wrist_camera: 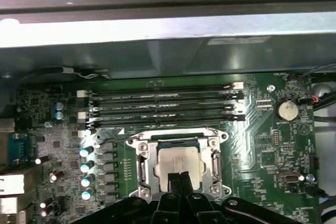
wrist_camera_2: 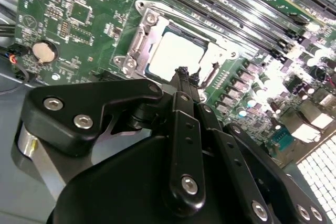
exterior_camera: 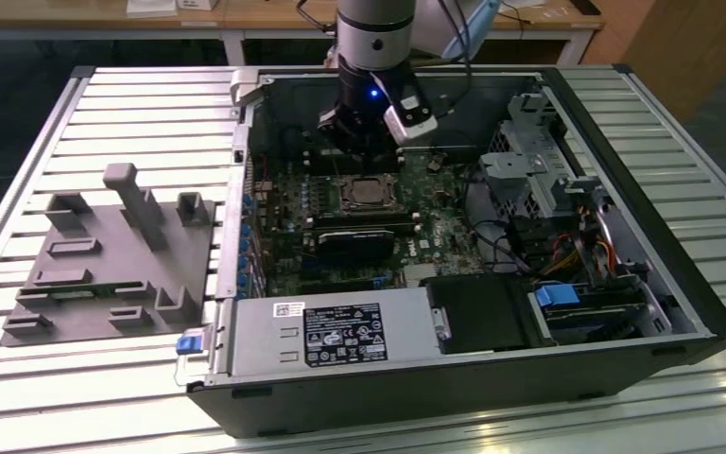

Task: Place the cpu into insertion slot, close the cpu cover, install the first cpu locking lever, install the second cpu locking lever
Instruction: 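Install the first cpu locking lever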

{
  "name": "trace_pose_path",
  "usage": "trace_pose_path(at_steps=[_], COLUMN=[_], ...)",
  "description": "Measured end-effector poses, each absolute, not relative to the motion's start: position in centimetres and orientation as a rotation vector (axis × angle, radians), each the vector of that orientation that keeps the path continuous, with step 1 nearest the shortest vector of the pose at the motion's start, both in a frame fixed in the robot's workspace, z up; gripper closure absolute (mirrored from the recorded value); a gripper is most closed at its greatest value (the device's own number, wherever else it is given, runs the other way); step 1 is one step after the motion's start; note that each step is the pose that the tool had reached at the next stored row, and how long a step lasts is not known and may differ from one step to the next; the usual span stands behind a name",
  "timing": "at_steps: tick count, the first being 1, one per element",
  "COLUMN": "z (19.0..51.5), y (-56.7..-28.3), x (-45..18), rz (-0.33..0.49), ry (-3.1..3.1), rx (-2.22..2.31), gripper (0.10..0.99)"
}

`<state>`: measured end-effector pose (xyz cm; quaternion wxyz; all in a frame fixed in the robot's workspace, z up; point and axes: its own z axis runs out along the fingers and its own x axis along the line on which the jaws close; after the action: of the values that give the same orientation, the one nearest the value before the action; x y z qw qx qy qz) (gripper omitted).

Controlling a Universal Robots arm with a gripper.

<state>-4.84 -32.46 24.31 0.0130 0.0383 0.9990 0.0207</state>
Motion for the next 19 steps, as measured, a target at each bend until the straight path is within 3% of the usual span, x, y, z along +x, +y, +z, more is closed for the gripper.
trace_pose_path(at_steps=[19], z=[24.3], y=[-32.5], x=[-9.7], rz=[0.065], ry=[3.107], rx=[0.119], gripper=[0.984])
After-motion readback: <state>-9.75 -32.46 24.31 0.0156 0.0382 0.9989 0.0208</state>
